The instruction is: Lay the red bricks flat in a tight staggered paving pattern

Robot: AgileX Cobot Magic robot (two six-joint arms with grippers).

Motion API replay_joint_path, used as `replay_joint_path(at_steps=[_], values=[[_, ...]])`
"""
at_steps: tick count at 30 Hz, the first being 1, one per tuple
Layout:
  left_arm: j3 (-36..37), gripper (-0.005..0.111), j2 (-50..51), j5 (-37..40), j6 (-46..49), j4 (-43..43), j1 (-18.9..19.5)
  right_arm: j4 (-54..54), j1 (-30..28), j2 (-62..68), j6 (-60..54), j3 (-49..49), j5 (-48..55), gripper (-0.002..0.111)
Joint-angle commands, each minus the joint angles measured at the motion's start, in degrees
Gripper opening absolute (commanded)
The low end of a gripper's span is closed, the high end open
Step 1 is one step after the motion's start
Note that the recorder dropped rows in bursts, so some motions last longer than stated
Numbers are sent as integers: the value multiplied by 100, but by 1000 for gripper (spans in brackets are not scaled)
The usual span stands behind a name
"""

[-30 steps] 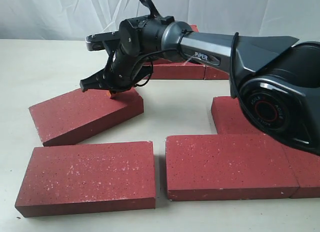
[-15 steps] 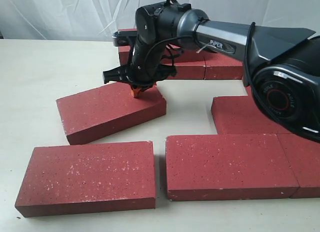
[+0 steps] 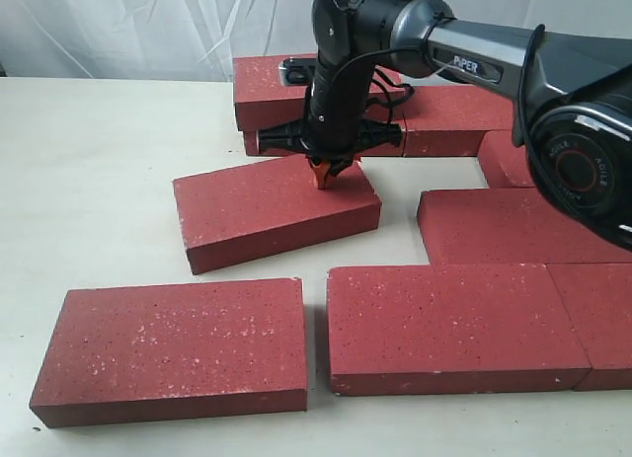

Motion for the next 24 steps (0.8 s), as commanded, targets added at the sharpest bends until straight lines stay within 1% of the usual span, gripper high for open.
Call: replay_joint_path(at_steps=[1, 11, 16, 24], values=[[5, 0, -25, -39, -29, 1, -6, -336, -296, 67, 27, 84, 284, -1], [5, 0, -25, -39, -29, 1, -6, -314, -784, 67, 111, 84, 175, -1], [5, 0, -25, -39, -29, 1, -6, -350, -807, 40, 226, 84, 161, -1], [5, 0, -25, -39, -29, 1, -6, -313, -807, -37, 226, 84, -340, -1]])
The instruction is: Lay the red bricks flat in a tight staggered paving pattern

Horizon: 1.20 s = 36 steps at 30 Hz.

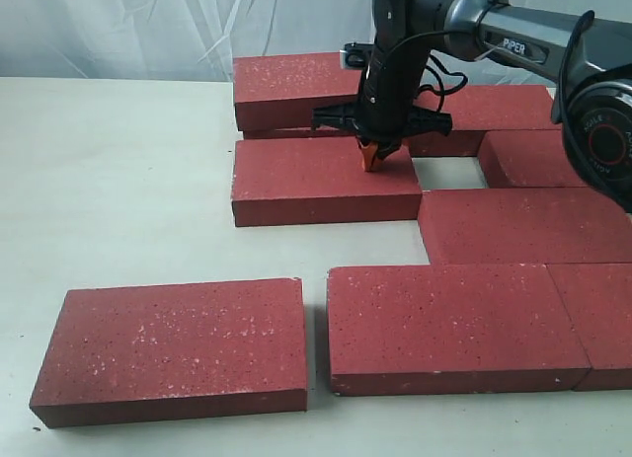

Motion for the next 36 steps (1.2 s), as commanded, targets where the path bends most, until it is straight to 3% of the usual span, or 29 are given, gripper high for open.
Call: replay_joint_path(at_steps=[1, 11, 16, 36], values=[[5, 0, -25, -39, -29, 1, -6, -195, -85, -79, 7, 74, -315, -1], [5, 0, -25, -15, -29, 1, -6, -112, -75, -675, -216, 74, -251, -1], [5, 0, -25, -26, -29, 1, -6, 574, -50, -849, -919, 87, 229, -1], [5, 0, -25, -26, -29, 1, -6, 606, 890, -893, -1292, 388, 503, -1]])
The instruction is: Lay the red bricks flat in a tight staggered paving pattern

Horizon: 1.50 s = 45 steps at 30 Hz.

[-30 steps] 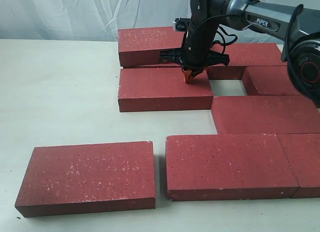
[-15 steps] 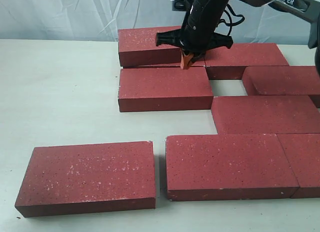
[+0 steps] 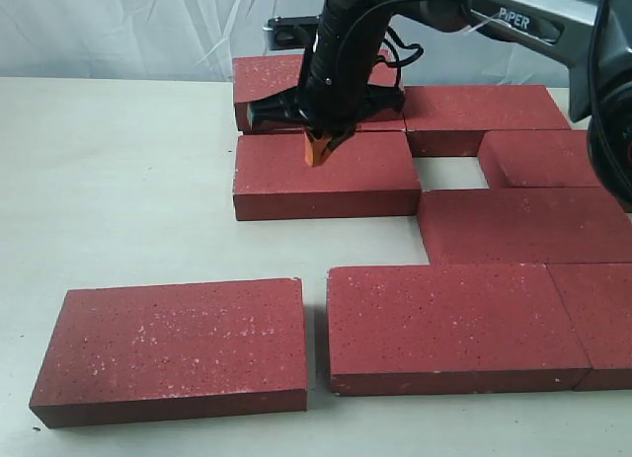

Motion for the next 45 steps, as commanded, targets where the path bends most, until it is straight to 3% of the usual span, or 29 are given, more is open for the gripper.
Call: replay_joint_path(at_steps=[1, 15, 23, 45], values=[[5, 0, -25, -26, -29, 1, -6, -14, 90, -101, 6, 355, 42, -1], [5, 0, -25, -26, -29, 1, -6, 2, 90, -458, 123, 1999, -1248, -1], [5, 0, -25, -26, -29, 1, -6, -643, 90, -356, 686, 2047, -1757, -1], [5, 0, -25, -26, -29, 1, -6, -735, 90, -177, 815, 2047, -2323, -1]])
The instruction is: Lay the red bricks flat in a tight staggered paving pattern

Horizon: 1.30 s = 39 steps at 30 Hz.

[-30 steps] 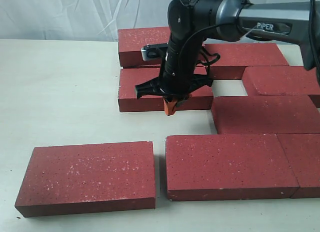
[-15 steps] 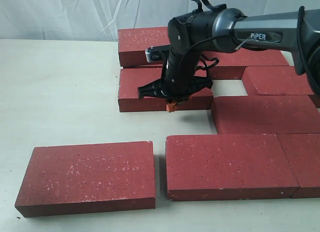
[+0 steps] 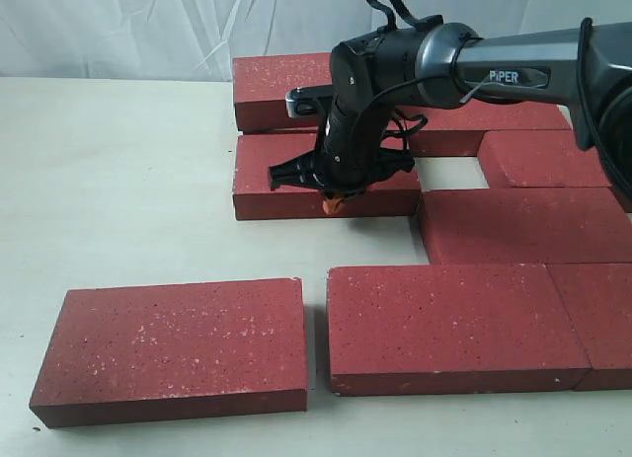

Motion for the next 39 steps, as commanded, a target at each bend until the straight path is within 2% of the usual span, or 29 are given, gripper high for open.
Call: replay_joint_path(at_steps=[1, 9, 22, 32, 39], values=[[5, 0, -25, -26, -29, 1, -6, -63, -4, -4, 8, 16, -160, -1], [5, 0, -25, -26, -29, 1, -6, -108, -4, -13, 8, 16, -38, -1], [5, 0, -25, -26, -29, 1, -6, 509, 54, -469, -98, -41, -15, -1], [5, 0, -25, -26, -29, 1, -6, 1802, 54, -60, -724, -1045, 162, -1], [5, 0, -25, -83, -29, 1, -6, 1897, 207, 665, -738, -2284, 669, -1]])
